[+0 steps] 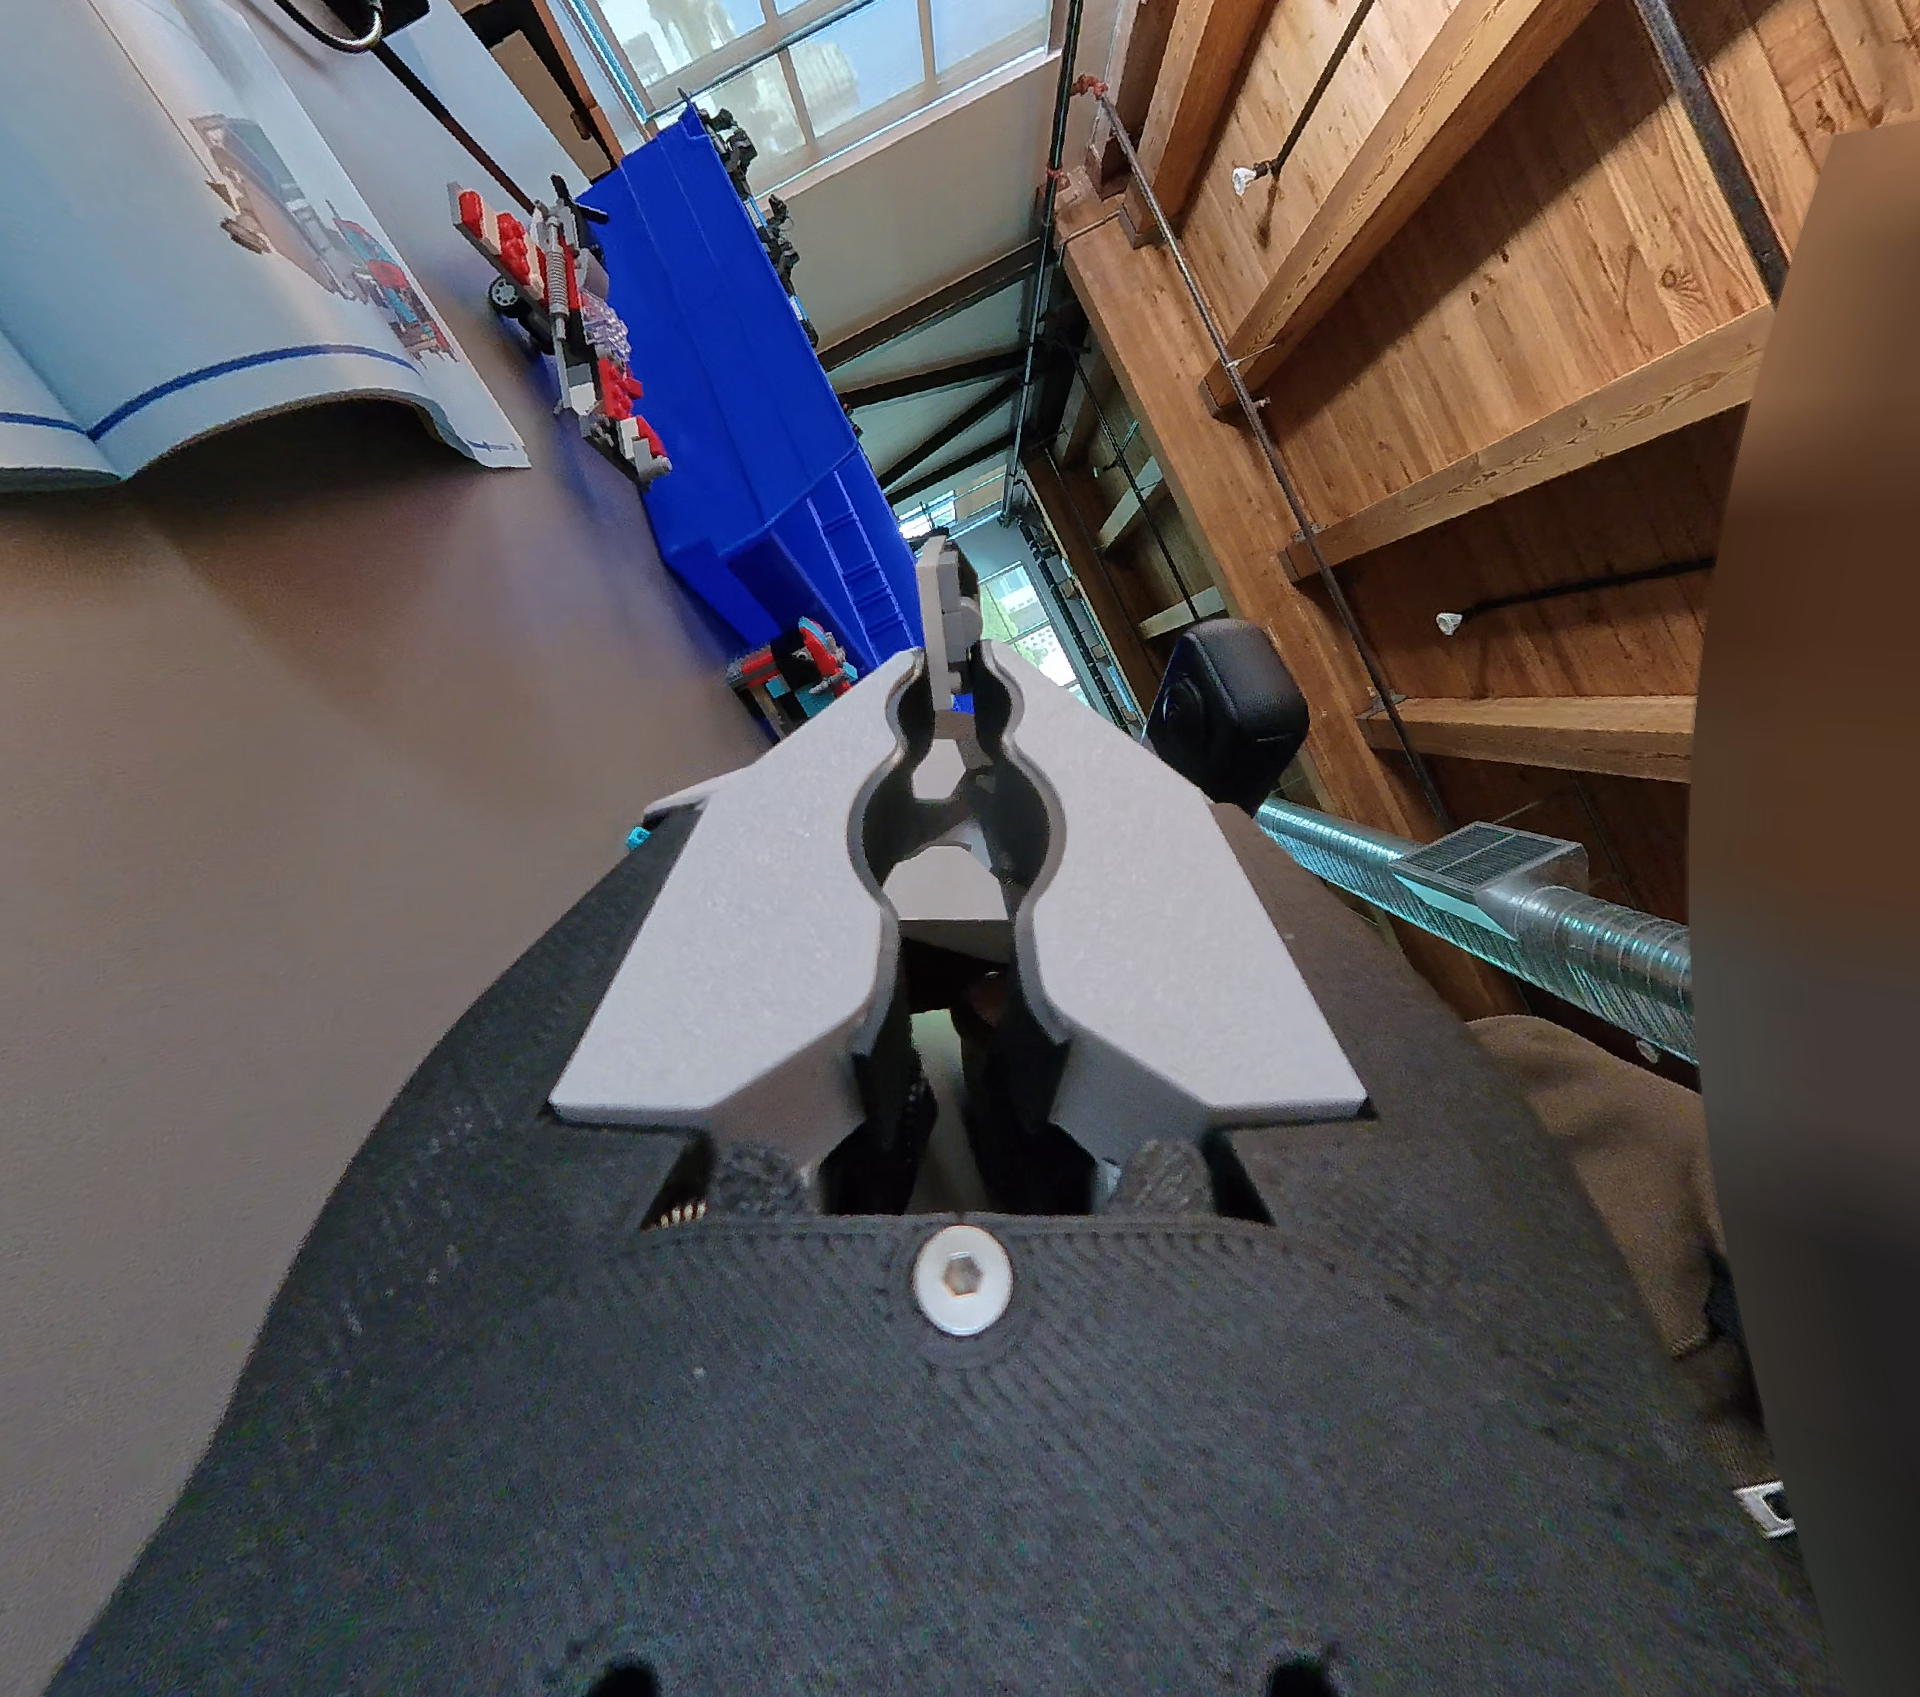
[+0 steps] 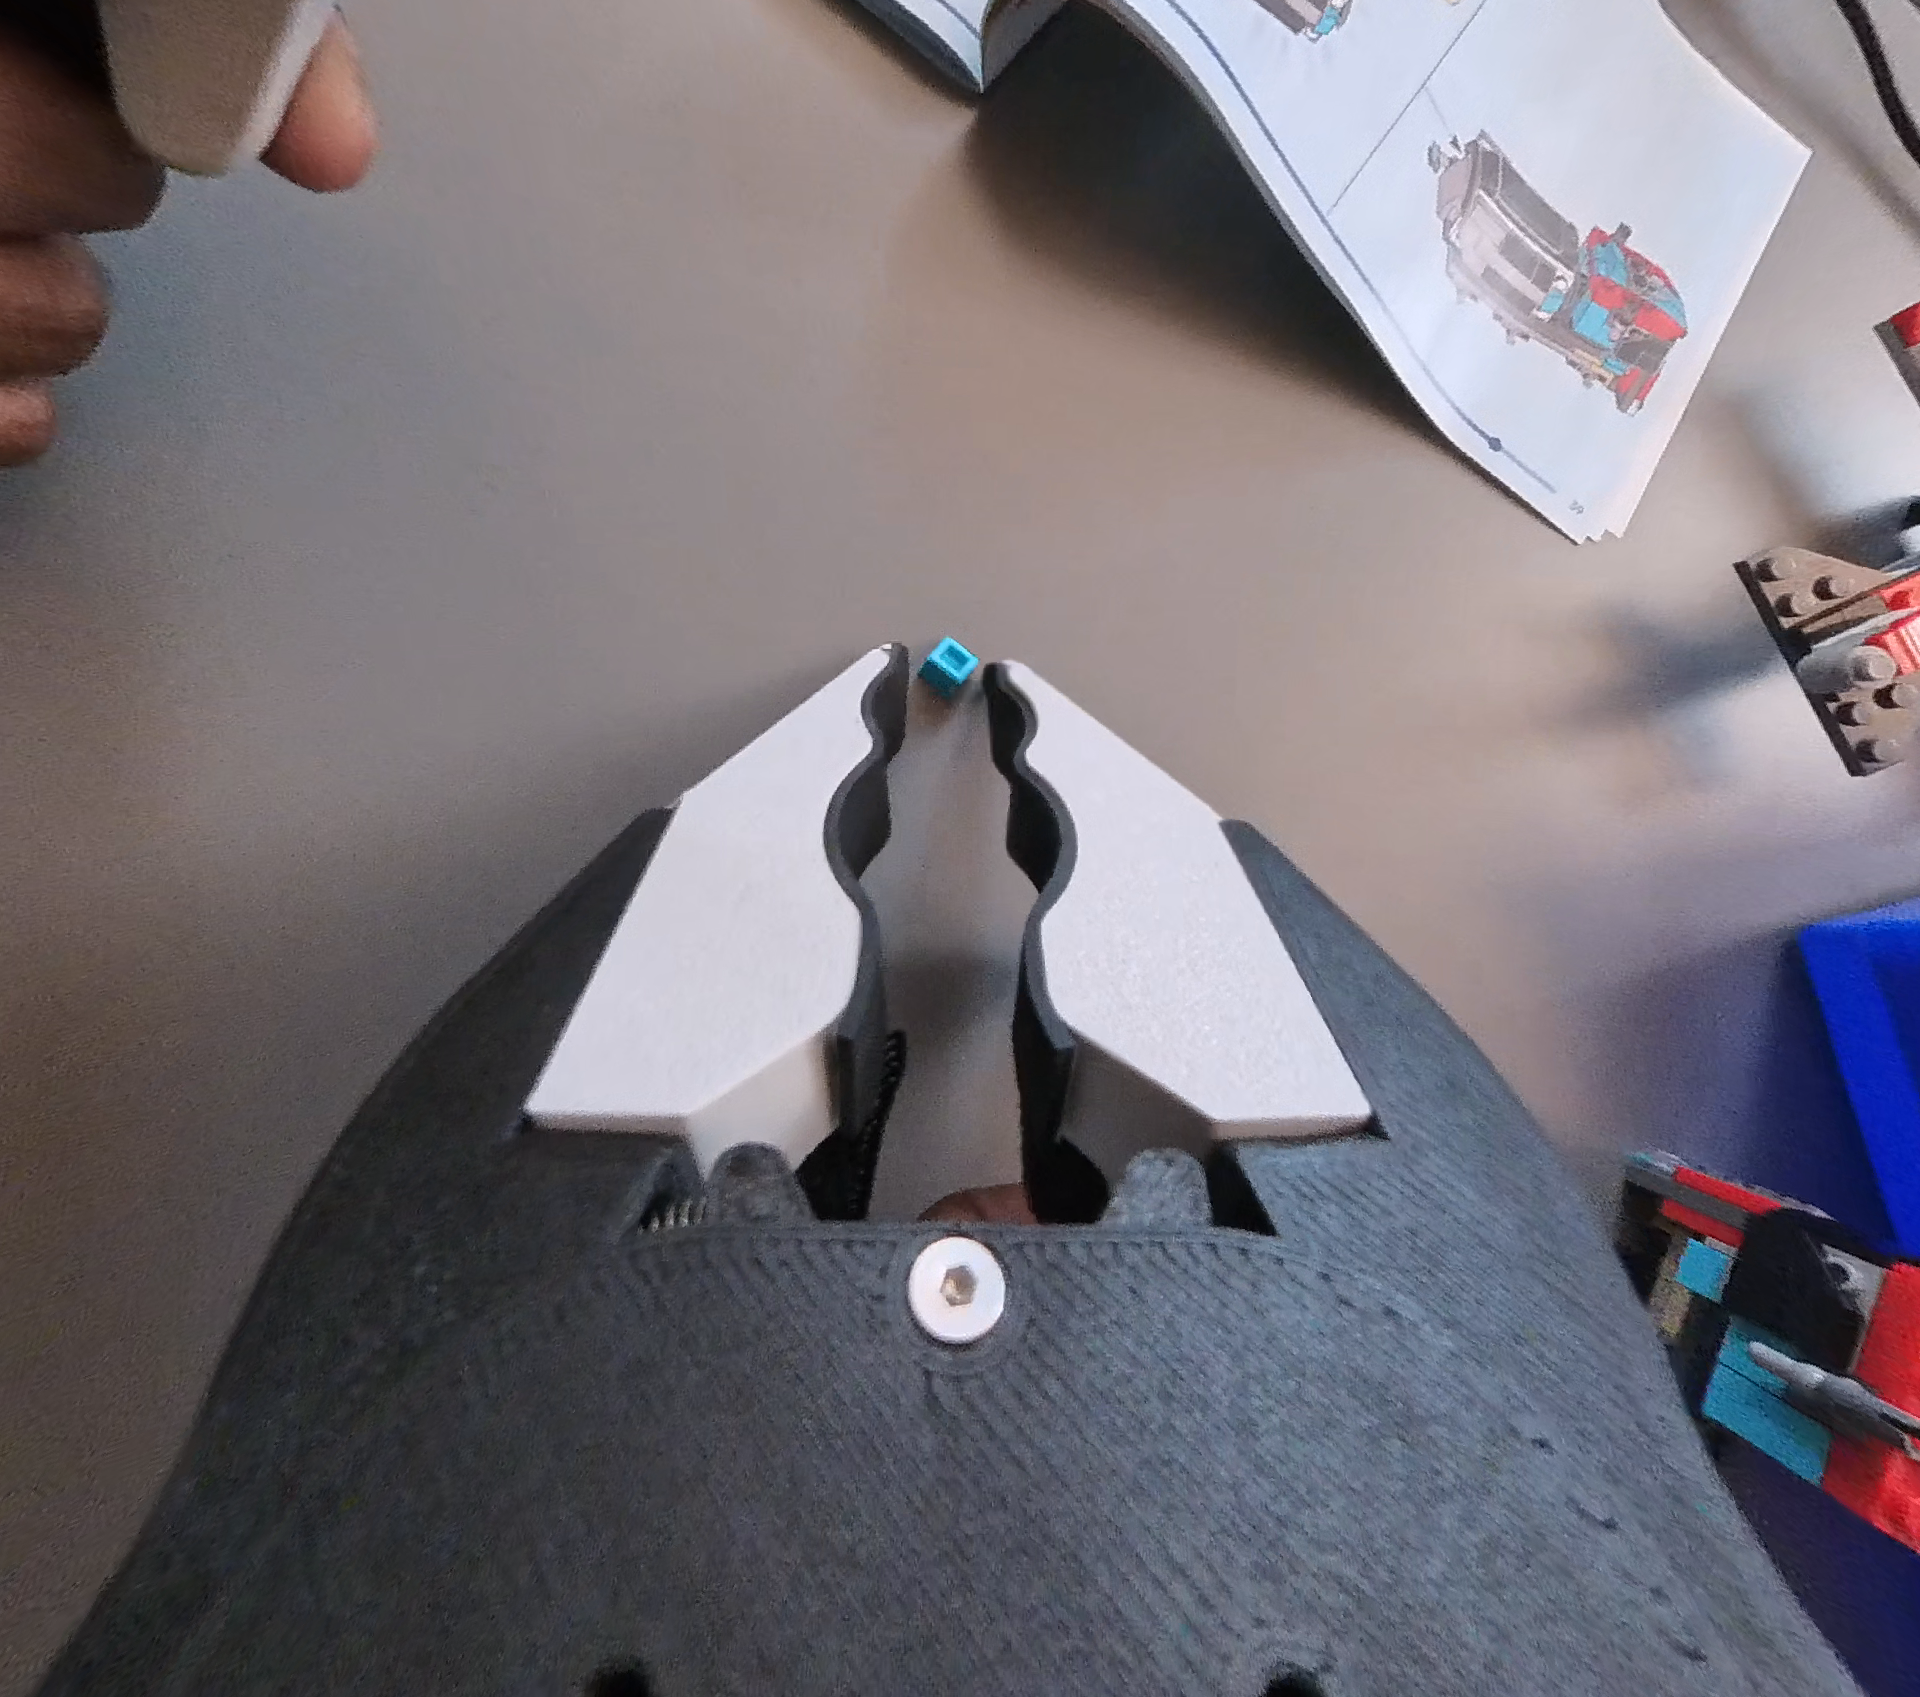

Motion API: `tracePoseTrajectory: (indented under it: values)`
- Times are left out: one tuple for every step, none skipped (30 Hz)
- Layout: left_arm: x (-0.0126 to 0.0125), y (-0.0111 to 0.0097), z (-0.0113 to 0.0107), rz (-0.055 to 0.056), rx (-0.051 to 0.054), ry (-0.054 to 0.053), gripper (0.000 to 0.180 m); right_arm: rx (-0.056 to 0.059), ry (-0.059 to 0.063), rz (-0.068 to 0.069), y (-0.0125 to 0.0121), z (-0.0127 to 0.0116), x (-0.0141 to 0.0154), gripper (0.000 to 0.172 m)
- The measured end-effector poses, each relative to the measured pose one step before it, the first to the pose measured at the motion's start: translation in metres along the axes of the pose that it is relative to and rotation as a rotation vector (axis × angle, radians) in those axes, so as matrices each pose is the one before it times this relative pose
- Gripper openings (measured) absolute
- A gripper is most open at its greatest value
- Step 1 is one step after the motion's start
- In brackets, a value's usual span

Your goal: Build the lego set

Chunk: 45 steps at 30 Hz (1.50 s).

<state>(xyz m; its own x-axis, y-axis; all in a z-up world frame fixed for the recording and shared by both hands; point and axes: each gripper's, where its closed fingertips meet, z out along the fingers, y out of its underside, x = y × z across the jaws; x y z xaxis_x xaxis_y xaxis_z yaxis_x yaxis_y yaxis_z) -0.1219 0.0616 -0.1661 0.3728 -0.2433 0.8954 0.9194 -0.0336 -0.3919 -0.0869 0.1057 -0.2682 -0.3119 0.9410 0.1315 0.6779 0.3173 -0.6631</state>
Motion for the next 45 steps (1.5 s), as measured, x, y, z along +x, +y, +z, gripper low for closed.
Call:
tracePoseTrajectory:
  values:
    - [0.00040,-0.00018,-0.00010,-0.0001,0.0008,0.0012,0.007,0.0028,-0.0021,-0.0075,-0.00031,0.00029,-0.00107,0.012]
    - [0.00036,-0.00032,-0.00009,0.0006,0.0008,0.0009,0.007,0.0055,0.0023,-0.0103,-0.00050,0.00000,-0.00038,0.010]
    - [0.00035,-0.00022,-0.00007,0.0008,0.0008,0.0006,0.007,0.0049,0.0014,-0.0118,-0.00039,-0.00020,-0.00033,0.010]
    - [0.00030,0.00001,-0.00004,0.0007,0.0001,0.0008,0.007,0.0098,-0.0032,-0.0116,-0.00120,-0.00128,-0.00104,0.010]
    - [0.00032,-0.00012,0.00006,0.0006,0.0000,0.0007,0.007,0.0231,-0.0046,-0.0159,-0.00342,-0.00281,-0.00139,0.010]
    - [0.00019,-0.00008,-0.00015,0.0000,0.0003,0.0003,0.007,0.0282,-0.0019,-0.0180,-0.00433,-0.00443,-0.00106,0.010]
    - [0.00019,-0.00019,-0.00006,-0.0008,0.0007,0.0010,0.007,0.0250,0.0006,-0.0153,-0.00398,-0.00535,-0.00040,0.010]
    - [0.00046,-0.00030,-0.00010,0.0005,0.0007,0.0015,0.007,0.0317,-0.0060,-0.0181,-0.00469,-0.00565,-0.00113,0.010]
    - [0.00022,-0.00003,-0.00001,0.0023,-0.0002,-0.0003,0.007,0.0369,-0.0074,-0.0115,-0.00505,-0.00549,-0.00104,0.011]
    - [0.00014,-0.00005,-0.00001,0.0014,0.0002,-0.0007,0.007,0.0253,-0.0061,0.0039,-0.00347,-0.00472,0.00019,0.012]
    - [0.00014,0.00008,0.00002,-0.0008,0.0004,0.0010,0.007,0.0169,-0.0104,0.0065,-0.00213,-0.00380,0.00014,0.016]
    - [-0.00019,0.00024,0.00007,-0.0004,-0.0012,0.0001,0.007,0.0092,-0.0077,0.0066,-0.00091,-0.00296,0.00105,0.020]
    - [-0.00061,0.00033,0.00002,-0.0009,-0.0013,-0.0019,0.007,0.0007,0.0019,0.0108,0.00023,-0.00242,0.00306,0.021]
    - [-0.00022,0.00027,0.00011,-0.0024,-0.0002,-0.0002,0.007,-0.0004,0.0036,0.0096,0.00077,-0.00205,0.00334,0.022]
    - [-0.00008,0.00019,0.00009,-0.0014,-0.0006,0.0010,0.007,-0.0043,-0.0019,0.0088,0.00154,-0.00169,0.00247,0.022]
    - [-0.00035,0.00016,0.00001,0.0002,-0.0009,-0.0016,0.007,-0.0100,-0.0039,0.0101,0.00223,-0.00138,0.00188,0.022]
    - [0.00001,-0.00011,-0.00013,0.0008,0.0006,-0.0005,0.007,-0.0097,-0.0014,0.0102,0.00227,-0.00124,0.00189,0.022]
    - [0.00003,-0.00014,0.00001,-0.0001,0.0003,0.0004,0.007,-0.0136,-0.0020,0.0079,0.00278,-0.00112,0.00143,0.022]
    - [0.00001,-0.00012,-0.00010,0.0000,0.0002,0.0001,0.007,-0.0164,-0.0039,0.0068,0.00313,-0.00103,0.00090,0.022]
    - [-0.00014,-0.00010,-0.00001,0.0002,0.0001,-0.0007,0.007,-0.0158,-0.0031,0.0087,0.00307,-0.00070,0.00093,0.022]
    - [-0.00031,0.00008,-0.00010,-0.0008,-0.0004,-0.0004,0.007,-0.0141,-0.0042,0.0077,0.00283,-0.00054,0.00031,0.021]
    - [-0.00026,0.00014,0.00011,-0.0014,-0.0002,-0.0003,0.007,-0.0123,-0.0059,0.0055,0.00247,-0.00026,-0.00046,0.021]
    - [-0.00044,0.00026,0.00005,-0.0013,-0.0008,-0.0009,0.007,-0.0104,-0.0056,0.0029,0.00219,0.00043,-0.00072,0.021]
    - [-0.00043,0.00047,0.00010,-0.0010,-0.0016,-0.0008,0.007,-0.0122,-0.0029,0.0010,0.00241,0.00116,-0.00076,0.020]
    - [-0.00055,0.00054,0.00022,-0.0012,-0.0012,-0.0012,0.007,-0.0165,-0.0008,0.0021,0.00303,0.00196,-0.00060,0.020]
    - [-0.00039,0.00043,0.00012,-0.0016,-0.0014,-0.0007,0.007,-0.0148,-0.0010,0.0001,0.00268,0.00243,-0.00070,0.020]
    - [-0.00037,0.00047,0.00020,-0.0013,-0.0017,-0.0003,0.007,-0.0124,0.0028,0.0017,0.00241,0.00280,-0.00017,0.020]
    - [-0.00031,0.00047,0.00016,-0.0009,-0.0013,-0.0007,0.007,-0.0148,0.0047,0.0050,0.00265,0.00328,0.00023,0.020]
    - [-0.00004,0.00040,0.00020,-0.0012,-0.0011,0.0004,0.007,-0.0166,0.0028,0.0028,0.00294,0.00344,-0.00020,0.020]
    - [0.00013,0.00048,0.00016,-0.0008,-0.0020,0.0012,0.007,-0.0144,0.0005,-0.0003,0.00273,0.00312,-0.00079,0.020]
    - [0.00033,0.00040,0.00017,0.0005,-0.0015,0.0009,0.007,-0.0110,0.0012,0.0008,0.00197,0.00281,-0.00049,0.020]
    - [0.00023,0.00016,0.00014,0.0015,-0.0007,0.0001,0.007,-0.0063,-0.0001,0.0016,0.00105,0.00230,-0.00049,0.020]
    - [0.00000,0.00015,-0.00001,0.0009,-0.0007,-0.0004,0.007,-0.0044,-0.0010,0.0018,0.00064,0.00201,-0.00068,0.020]
    - [-0.00002,-0.00010,-0.00001,0.0001,0.0001,0.0001,0.007,-0.0032,0.0077,0.0002,0.00014,0.00144,0.00064,0.020]
    - [0.00007,-0.00006,0.00003,-0.0006,0.0004,0.0002,0.007,-0.0004,0.0134,-0.0035,-0.00034,0.00088,0.00146,0.020]
    - [0.00013,0.00002,-0.00001,-0.0003,-0.0002,0.0008,0.007,0.0010,0.0003,-0.0039,-0.00031,0.00048,-0.00073,0.015]
    - [0.00024,0.00023,0.00010,0.0007,-0.0009,0.0005,0.007,0.0016,-0.0096,-0.0045,-0.00027,0.00036,-0.00237,0.010]
    - [0.00009,0.00022,0.00011,0.0008,-0.0006,0.0000,0.007,0.0017,-0.0018,-0.0091,-0.00034,-0.00003,-0.00145,0.009]
    - [0.00016,0.00007,0.00003,0.0002,-0.0001,0.0003,0.007,0.0033,0.0026,-0.0168,-0.00081,-0.00074,-0.00091,0.009]
    - [0.00015,-0.00004,0.00002,-0.0001,0.0000,0.0004,0.007,0.0183,0.0009,-0.0162,-0.00354,-0.00233,-0.00070,0.009]
    - [0.00014,-0.00026,-0.00012,0.0008,0.0007,0.0000,0.007,0.0396,-0.0046,-0.0153,-0.00739,-0.00464,-0.00121,0.009]
    - [0.00002,-0.00042,-0.00019,0.0011,0.0012,-0.0006,0.007,0.0501,-0.0076,-0.0119,-0.00946,-0.00660,-0.00126,0.009]
    - [0.00015,-0.00045,-0.00017,0.0007,0.0015,0.0001,0.007,0.0560,-0.0050,-0.0084,-0.01079,-0.00757,-0.00033,0.009]
    - [0.00021,-0.00044,-0.00008,0.0014,0.0011,0.0004,0.007,0.0684,-0.0023,-0.0168,-0.01253,-0.00836,-0.00010,0.010]
    - [0.00003,-0.00031,-0.00019,0.0014,0.0011,-0.0006,0.007,0.0673,0.0076,-0.0079,-0.01234,-0.00814,0.00185,0.015]
